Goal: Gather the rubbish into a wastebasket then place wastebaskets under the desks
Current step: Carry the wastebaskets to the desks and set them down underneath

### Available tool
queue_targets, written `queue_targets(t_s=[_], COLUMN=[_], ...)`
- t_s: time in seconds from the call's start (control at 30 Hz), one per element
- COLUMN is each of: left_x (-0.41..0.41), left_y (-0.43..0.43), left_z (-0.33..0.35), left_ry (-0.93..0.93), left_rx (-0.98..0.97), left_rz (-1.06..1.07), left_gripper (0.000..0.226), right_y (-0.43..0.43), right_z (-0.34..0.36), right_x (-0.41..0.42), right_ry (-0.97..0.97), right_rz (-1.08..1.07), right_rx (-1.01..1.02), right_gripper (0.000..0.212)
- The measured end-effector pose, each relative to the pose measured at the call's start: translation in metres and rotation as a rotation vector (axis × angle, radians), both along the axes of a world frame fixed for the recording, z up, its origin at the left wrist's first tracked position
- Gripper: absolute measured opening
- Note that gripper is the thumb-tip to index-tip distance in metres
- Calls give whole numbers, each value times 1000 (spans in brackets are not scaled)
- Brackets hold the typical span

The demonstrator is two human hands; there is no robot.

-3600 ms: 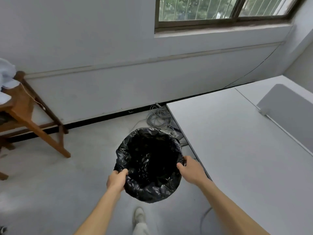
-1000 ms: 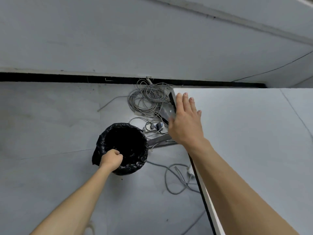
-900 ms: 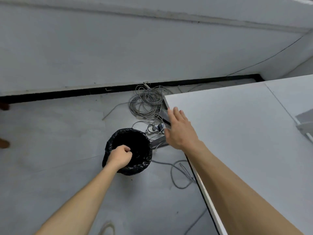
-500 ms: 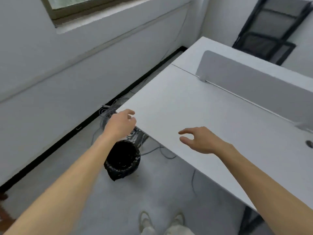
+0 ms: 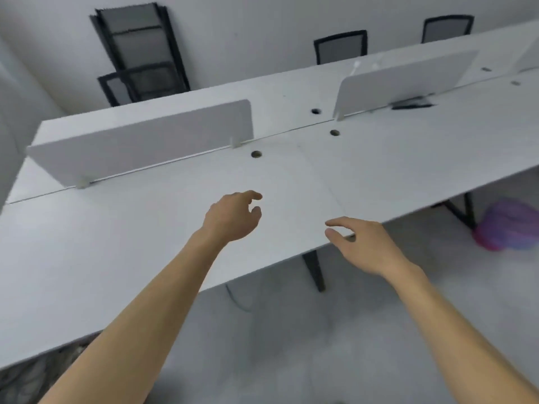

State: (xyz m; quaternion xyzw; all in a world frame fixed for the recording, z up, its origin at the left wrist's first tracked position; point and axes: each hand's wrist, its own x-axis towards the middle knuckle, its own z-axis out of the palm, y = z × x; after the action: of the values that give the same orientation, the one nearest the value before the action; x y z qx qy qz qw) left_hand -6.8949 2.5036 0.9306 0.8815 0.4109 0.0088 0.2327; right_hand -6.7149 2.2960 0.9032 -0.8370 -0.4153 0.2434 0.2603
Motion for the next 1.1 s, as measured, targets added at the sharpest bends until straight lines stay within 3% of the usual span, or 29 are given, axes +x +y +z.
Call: queue_targets(t_s=[0.27,0.8,1.1], left_x=[236,694,929], left_y=[-117,-235,-397], left_z=[-28,-46,-44], left_ry=[142,170,149], left_rx=[6,46,7], left_rz=[-297,-869,-1195], left_gripper=[42,43,43], right_y=[-173,-340,-458], right_z=[-18,-30,-28], right_x=[188,482,633], right_ry=[-141,-173,-131], right_rz=[-329,-871,-1129], right_rx=[-33,-96,-120], right_gripper=[34,38,36])
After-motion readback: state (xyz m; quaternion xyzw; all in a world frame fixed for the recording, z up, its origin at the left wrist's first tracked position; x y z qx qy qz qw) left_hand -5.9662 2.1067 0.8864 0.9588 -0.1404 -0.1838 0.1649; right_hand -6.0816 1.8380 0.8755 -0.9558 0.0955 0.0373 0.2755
